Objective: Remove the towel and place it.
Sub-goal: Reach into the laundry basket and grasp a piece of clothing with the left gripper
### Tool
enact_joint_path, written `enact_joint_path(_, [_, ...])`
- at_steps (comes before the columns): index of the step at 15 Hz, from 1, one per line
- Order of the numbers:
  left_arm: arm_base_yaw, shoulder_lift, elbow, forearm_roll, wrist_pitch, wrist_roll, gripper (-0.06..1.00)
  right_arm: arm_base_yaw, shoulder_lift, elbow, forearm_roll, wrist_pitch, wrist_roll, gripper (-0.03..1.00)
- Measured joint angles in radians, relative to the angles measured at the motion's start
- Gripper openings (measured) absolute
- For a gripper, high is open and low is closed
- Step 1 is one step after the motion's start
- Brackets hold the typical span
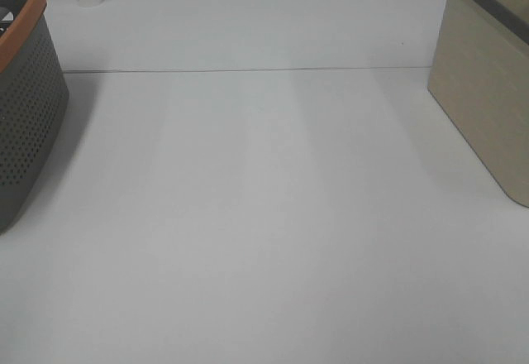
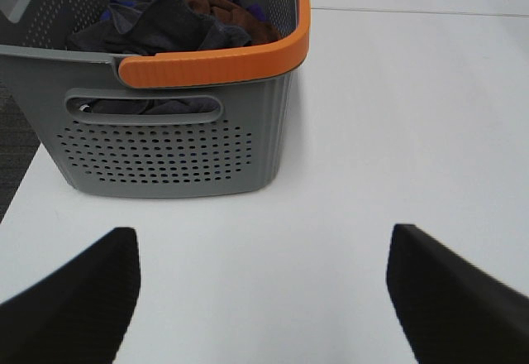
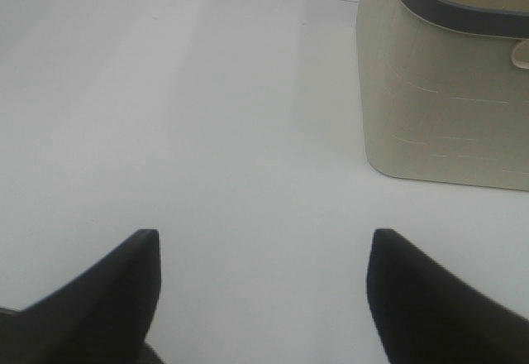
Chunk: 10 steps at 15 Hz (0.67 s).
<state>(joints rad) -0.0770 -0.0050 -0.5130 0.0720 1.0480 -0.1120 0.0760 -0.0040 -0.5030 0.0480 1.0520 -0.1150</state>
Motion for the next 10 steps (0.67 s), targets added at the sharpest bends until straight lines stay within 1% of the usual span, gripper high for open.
enact_joint_path(10, [0.0, 0.0, 0.0, 0.008, 0.0, -0.003, 0.76, 0.0, 0.0, 0.0, 0.0, 0.0, 0.0, 0.7])
